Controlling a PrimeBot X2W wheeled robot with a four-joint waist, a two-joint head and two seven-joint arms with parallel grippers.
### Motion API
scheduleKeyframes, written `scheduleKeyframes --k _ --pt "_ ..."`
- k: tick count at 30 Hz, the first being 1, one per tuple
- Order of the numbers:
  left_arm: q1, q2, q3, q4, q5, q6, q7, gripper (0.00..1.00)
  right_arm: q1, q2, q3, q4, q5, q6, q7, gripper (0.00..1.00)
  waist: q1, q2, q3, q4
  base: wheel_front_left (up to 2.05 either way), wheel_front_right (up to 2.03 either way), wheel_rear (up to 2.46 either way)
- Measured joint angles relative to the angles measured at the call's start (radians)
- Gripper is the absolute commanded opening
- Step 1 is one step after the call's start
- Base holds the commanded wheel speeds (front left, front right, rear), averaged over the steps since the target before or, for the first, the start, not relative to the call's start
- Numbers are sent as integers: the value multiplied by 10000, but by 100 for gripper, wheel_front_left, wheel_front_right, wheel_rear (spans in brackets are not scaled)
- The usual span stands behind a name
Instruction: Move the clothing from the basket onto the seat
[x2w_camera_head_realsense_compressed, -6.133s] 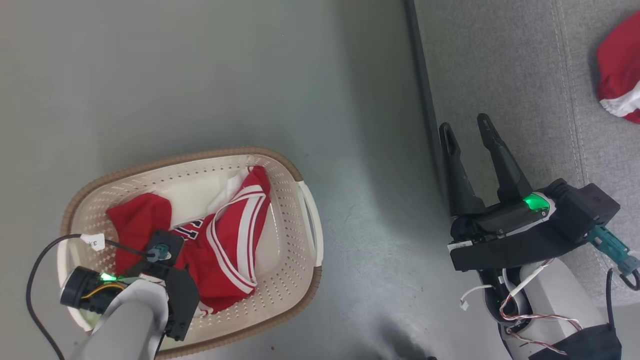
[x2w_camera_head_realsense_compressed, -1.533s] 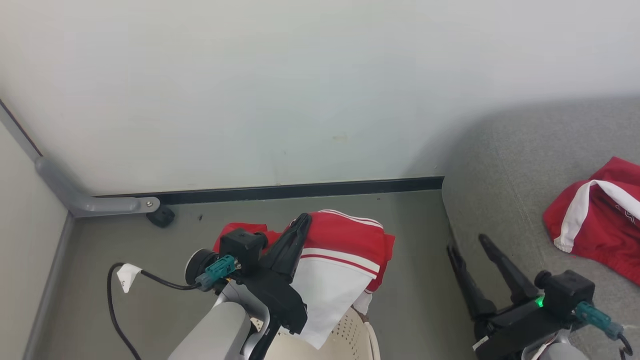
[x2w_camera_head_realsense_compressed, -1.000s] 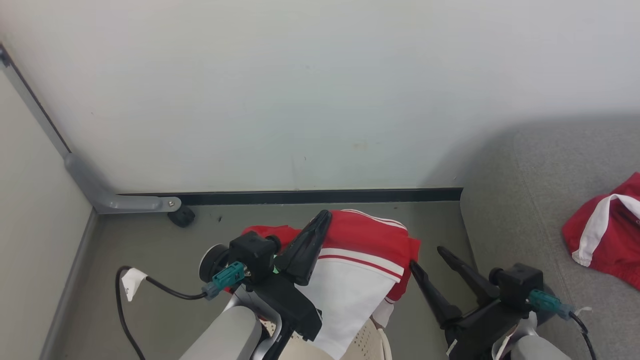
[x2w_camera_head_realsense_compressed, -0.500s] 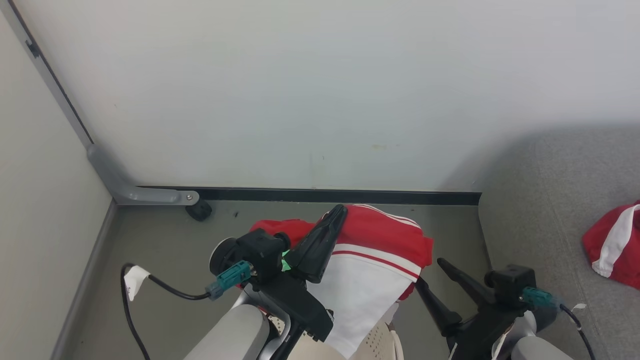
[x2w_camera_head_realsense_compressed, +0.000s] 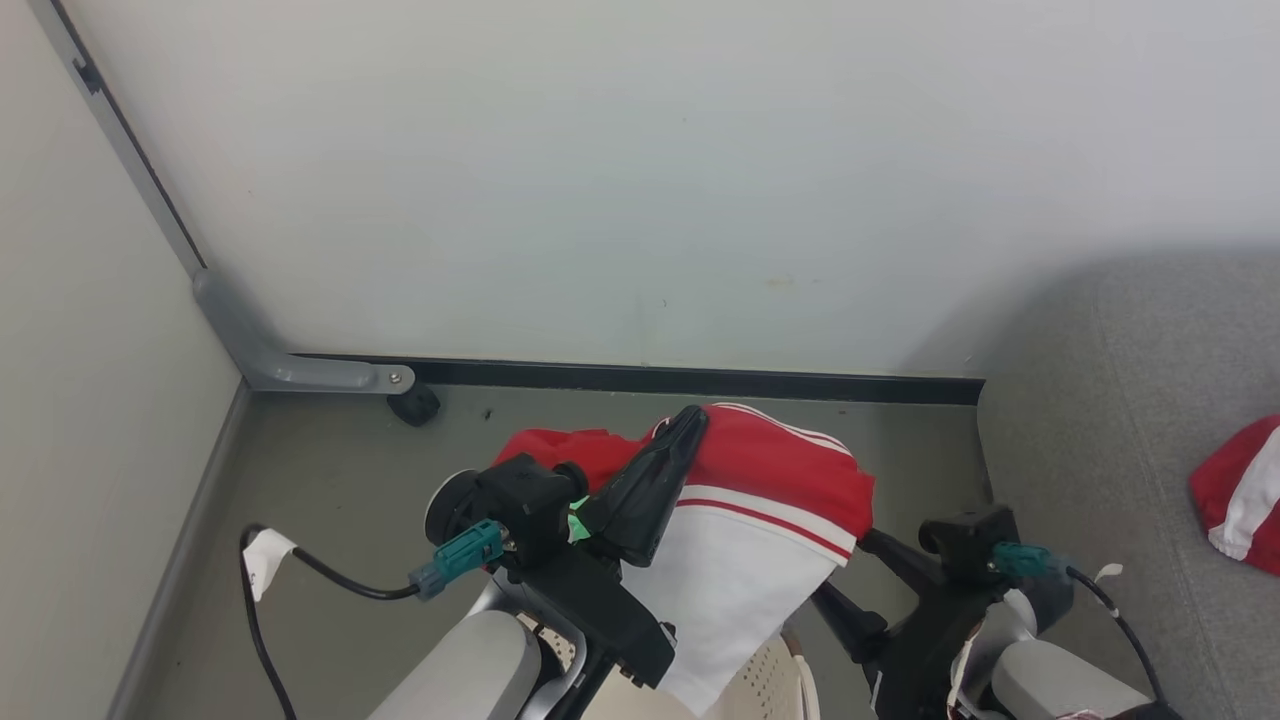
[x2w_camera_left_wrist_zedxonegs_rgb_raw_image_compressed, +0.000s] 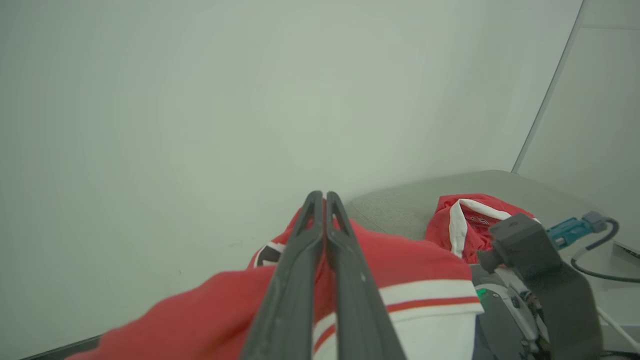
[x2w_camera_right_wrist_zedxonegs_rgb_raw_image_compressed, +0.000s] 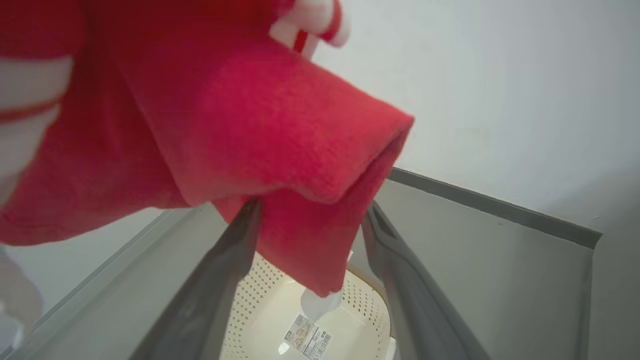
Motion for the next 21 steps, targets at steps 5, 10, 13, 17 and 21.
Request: scheduleKeyframes --k 5,10,13,17,21 --pt "1 2 -75 -205 0 52 136 0 -625 10 723 113 203 0 17 100 0 0 89 43 0 0 0" --pt "1 2 -138 -355 0 56 297 0 -914 12 1001 431 591 0 -96 100 0 0 149 78 0 0 0" --pt "1 8 -140 -414 0 69 313 0 -974 27 1152 694 780 0 -165 100 0 0 173 97 0 0 0" --pt "2 40 -150 -508 0 127 401 0 -1143 102 1319 1009 1047 0 -251 100 0 0 190 110 0 0 0" --pt "2 54 -153 -594 0 142 487 0 -1431 253 1593 1162 1231 0 -326 100 0 0 210 113 0 0 0"
